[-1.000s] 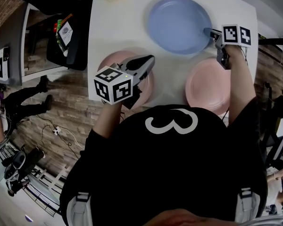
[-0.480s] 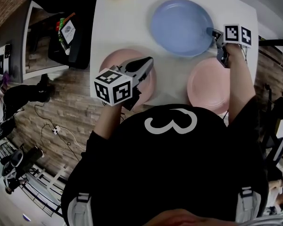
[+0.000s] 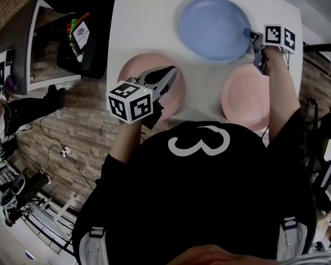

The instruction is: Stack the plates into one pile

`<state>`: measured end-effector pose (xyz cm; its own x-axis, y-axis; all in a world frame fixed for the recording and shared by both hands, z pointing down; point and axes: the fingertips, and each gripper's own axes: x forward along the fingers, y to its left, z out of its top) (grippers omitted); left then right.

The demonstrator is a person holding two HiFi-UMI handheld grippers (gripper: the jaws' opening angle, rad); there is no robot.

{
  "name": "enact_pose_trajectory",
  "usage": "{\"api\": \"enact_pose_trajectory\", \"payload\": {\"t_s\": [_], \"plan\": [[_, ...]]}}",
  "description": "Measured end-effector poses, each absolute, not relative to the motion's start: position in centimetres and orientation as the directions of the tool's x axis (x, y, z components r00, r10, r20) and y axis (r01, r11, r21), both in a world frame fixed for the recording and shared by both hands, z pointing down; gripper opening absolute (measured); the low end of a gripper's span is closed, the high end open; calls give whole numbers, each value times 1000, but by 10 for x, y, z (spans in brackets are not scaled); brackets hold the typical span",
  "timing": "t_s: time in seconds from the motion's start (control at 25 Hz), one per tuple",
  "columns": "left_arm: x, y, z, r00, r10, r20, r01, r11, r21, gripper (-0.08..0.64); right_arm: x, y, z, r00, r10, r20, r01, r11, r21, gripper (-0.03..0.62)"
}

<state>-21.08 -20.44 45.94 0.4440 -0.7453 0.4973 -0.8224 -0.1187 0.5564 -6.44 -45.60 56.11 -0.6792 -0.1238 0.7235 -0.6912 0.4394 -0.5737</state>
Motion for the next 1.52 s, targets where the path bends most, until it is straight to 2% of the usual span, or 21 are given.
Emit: {"api": "enact_pose_trajectory", "payload": {"t_s": [1.52], "plan": [[-196,-131,403,435,-787,437,-849,-197,490,17,-43,-390,490,-755,-304,580,-654,403,-640,34]]}}
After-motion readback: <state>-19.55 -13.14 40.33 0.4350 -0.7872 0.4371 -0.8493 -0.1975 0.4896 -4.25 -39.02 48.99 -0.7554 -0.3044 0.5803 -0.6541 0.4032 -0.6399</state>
